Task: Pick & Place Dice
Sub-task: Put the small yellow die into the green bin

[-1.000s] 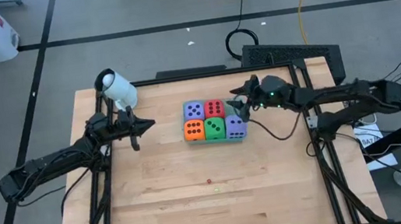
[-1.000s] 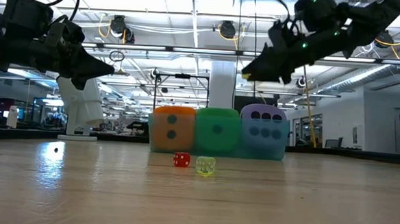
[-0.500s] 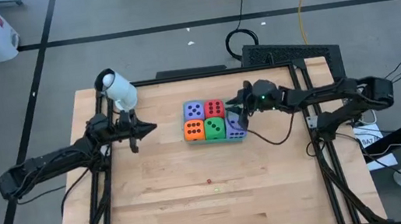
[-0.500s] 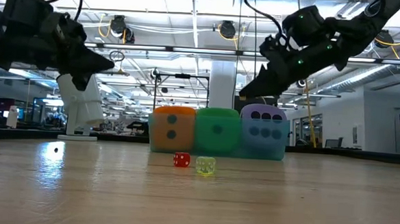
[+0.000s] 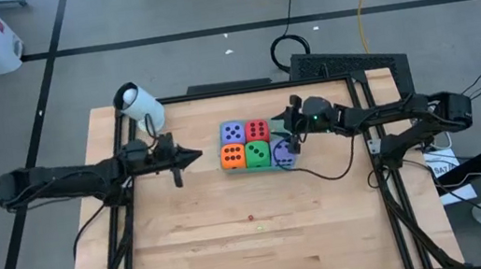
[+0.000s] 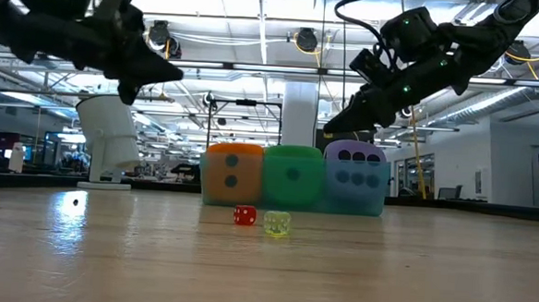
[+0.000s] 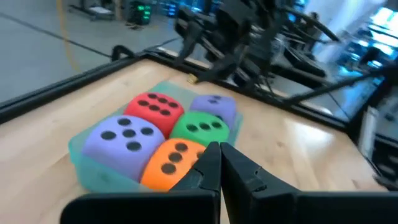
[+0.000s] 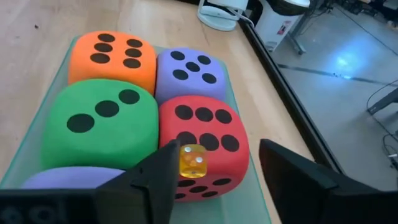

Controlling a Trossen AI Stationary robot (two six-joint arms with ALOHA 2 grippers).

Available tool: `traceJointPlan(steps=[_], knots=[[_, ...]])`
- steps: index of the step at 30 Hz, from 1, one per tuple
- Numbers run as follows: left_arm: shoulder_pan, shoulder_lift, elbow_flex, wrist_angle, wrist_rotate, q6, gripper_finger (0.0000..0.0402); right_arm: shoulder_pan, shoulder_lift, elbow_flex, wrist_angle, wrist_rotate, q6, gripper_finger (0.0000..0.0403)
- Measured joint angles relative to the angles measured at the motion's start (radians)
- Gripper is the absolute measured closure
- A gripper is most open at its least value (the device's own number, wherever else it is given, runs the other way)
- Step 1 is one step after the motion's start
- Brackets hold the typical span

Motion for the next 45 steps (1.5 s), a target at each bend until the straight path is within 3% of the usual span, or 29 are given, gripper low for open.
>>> traceJointPlan(steps=[6, 10, 18, 23, 34, 45], knots=[[-0.007, 0.219, 0.148, 0.003, -0.100, -0.060, 0.0398, 0.000, 0.000, 0.000, -0.005, -0.001, -0.034, 0.0146], [0.007, 0.403, 0.283, -0.005, -0.106, -0.070, 0.0398, 0.000, 0.000, 0.000, -0.025, -0.001, -0.065, 0.0127], [0.022, 0.754, 0.583, -0.015, 0.014, -0.088, 0.0397, 0.000, 0.000, 0.000, -0.027, 0.000, -0.078, 0.0115], [0.023, 0.912, 0.786, -0.106, 0.029, -0.042, 0.0398, 0.000, 0.000, 0.000, -0.027, -0.001, -0.078, 0.0115], [0.029, 1.120, 1.132, -0.378, 0.052, 0.066, 0.0397, 0.000, 0.000, 0.000, -0.035, 0.000, -0.098, 0.0115], [0.059, 1.173, 1.175, -0.428, 0.063, 0.064, 0.0394, 0.000, 0.000, 0.000, -0.035, 0.010, -0.097, 0.0115]])
